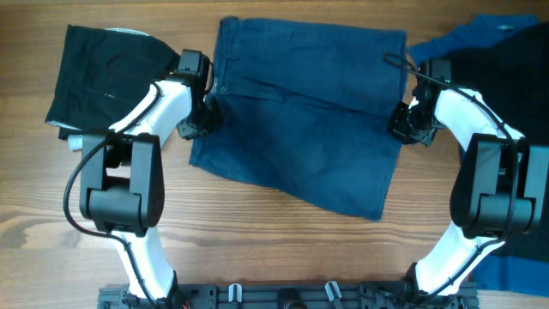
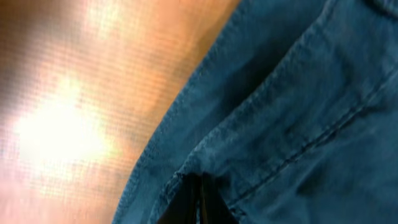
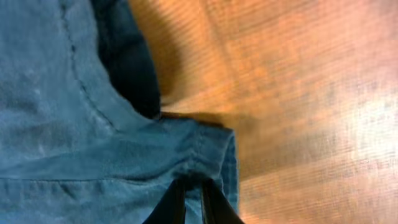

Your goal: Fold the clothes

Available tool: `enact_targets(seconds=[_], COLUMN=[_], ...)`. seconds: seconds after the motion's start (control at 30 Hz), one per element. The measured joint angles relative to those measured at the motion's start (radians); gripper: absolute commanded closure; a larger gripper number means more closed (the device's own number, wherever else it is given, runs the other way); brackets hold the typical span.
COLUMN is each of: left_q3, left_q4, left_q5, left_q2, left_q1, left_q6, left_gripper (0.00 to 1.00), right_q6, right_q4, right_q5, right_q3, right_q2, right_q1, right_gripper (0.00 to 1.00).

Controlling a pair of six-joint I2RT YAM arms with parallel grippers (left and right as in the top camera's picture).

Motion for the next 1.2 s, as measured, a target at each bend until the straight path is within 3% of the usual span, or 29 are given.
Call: enact_targets(seconds=[0.23,0.3,0.33,0.37,0.5,0.6,0.67,0.73,0.8,0.87,0.9,1.07,1.2], left_q3=[-0.031,-0.034,-0.035,-0.037,-0.039,-0.039,-0.038,-0.034,-0.028,-0.016,-0.010,-0.005,-0.005], left_q4=[-0.126,-0.148,-0.152,-0.153,-0.149,-0.149,-0.153,-0.164,-0.180,-0.200,-0.212,-0.241,-0.241], left_q5=[0.058,0.085,0.090,0.094,0.103,0.105,0.108,0.110,0.112,0.112,0.112,0.112,0.095], left_q2=[-0.016,-0.016,-0.016,-0.016,-0.021,-0.028,-0.056,-0.102,-0.183,-0.279,-0.318,-0.419,-0.417], left_q1=[0.001,0.003,0.003,0.003,0.007,0.007,0.007,0.006,0.006,0.006,0.006,0.006,0.006], left_q6=[-0.029,-0.030,-0.030,-0.031,-0.034,-0.034,-0.037,-0.038,-0.045,-0.042,-0.042,-0.044,-0.043], left_gripper=[0.96,0.96,0.96,0.96,0.96,0.95,0.89,0.75,0.60,0.37,0.31,0.21,0.14], right_q6=[-0.008,-0.030,-0.050,-0.076,-0.143,-0.167,-0.170,-0.170,-0.159,-0.126,-0.108,-0.057,-0.029], right_q4=[0.049,0.076,0.088,0.103,0.133,0.077,-0.019,-0.105,-0.231,-0.348,-0.415,-0.612,-0.652], right_q5=[0.028,0.031,0.028,0.022,-0.019,-0.036,-0.050,-0.060,-0.068,-0.073,-0.074,-0.088,-0.123], right_q3=[-0.002,-0.002,-0.002,-0.002,-0.002,0.026,0.095,0.143,0.180,0.200,0.203,0.190,0.102], right_q2=[0.000,0.000,0.000,0.000,0.000,0.000,0.000,-0.007,-0.033,-0.071,-0.088,-0.110,-0.111], right_q1=[0.000,-0.007,-0.013,-0.023,-0.047,-0.046,-0.046,-0.046,-0.046,-0.046,-0.046,-0.046,-0.046], right_gripper=[0.84,0.76,0.62,0.57,0.44,0.42,0.42,0.40,0.41,0.43,0.45,0.58,0.58])
